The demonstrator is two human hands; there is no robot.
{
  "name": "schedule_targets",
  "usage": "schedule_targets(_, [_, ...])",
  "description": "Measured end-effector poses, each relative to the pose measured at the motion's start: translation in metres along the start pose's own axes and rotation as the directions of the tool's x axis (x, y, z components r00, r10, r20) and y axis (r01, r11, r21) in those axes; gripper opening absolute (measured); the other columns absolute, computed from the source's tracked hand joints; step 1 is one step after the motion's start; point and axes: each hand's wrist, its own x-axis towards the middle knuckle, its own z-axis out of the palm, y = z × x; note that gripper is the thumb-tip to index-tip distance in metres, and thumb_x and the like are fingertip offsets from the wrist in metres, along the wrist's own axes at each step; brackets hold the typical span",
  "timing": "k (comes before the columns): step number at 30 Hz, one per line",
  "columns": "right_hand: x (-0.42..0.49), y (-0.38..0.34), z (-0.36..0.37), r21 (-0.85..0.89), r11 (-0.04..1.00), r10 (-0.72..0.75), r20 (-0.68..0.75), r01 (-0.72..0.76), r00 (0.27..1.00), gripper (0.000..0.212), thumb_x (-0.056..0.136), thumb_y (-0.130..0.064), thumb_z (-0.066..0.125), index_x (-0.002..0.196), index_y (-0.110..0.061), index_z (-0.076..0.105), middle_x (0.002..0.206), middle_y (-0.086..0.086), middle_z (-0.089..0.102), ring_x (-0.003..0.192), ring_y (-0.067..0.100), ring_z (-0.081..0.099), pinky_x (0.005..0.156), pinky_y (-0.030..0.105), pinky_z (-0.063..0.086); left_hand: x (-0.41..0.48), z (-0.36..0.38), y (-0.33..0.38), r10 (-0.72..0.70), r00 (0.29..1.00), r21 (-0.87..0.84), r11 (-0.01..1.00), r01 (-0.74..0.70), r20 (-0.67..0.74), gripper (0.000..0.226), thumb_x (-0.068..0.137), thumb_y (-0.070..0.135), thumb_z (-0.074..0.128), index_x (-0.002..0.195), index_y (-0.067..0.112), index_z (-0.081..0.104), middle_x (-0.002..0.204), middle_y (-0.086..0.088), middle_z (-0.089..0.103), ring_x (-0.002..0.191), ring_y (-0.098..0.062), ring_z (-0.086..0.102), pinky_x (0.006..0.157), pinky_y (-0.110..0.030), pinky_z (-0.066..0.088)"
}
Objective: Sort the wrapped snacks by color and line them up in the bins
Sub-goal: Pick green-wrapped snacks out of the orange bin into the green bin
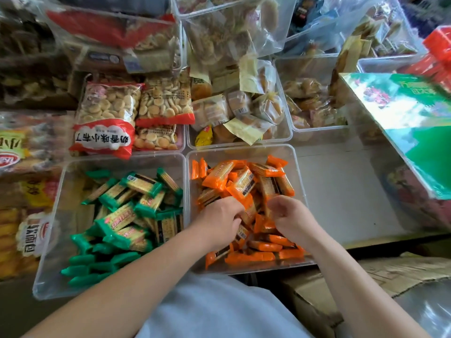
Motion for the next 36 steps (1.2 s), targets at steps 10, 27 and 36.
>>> schedule_targets(10, [0.009,0.011,-0.002,0.154,0.986,0.062,0.037,-0.067,0.997,0.047,0.099,0.000,0.047,0.129,-0.030,0.066,0.123,-0.009,0.066,0.100,0.007,0.063,0.064,0.010,0.051,0.050,-0.003,0.011,-0.034,0.947,0.647,0.738,-0.192,0.320,0.056,0.102,0.024,0.057,0.155,0.029,0.040,0.175,-0.012,-0.003,0.160,-0.036,-0.013,0.128,-0.057,0.003])
schedule_targets(27, [0.035,0.007,0.020,0.130,0.987,0.105,-0.082,-0.093,0.991,0.036,0.099,-0.008,0.057,0.128,-0.027,0.068,0.119,-0.006,0.069,0.109,0.013,0.063,0.073,0.011,0.046,-0.003,-0.040,0.026,-0.156,0.908,0.348,0.938,0.012,0.389,0.034,0.105,0.038,0.049,0.136,0.029,0.058,0.131,0.004,0.064,0.121,-0.025,0.061,0.100,-0.048,0.050])
schedule_targets(36, [0.013,0.012,0.002,0.040,0.999,0.019,0.006,-0.019,1.000,0.023,0.101,-0.017,0.061,0.113,-0.035,0.069,0.110,-0.014,0.069,0.102,0.006,0.066,0.070,0.007,0.048,0.046,0.006,0.030,-0.222,0.898,-0.101,0.955,0.278,0.379,0.044,0.101,0.043,0.061,0.142,0.027,0.059,0.140,0.002,0.060,0.129,-0.022,0.057,0.106,-0.040,0.049])
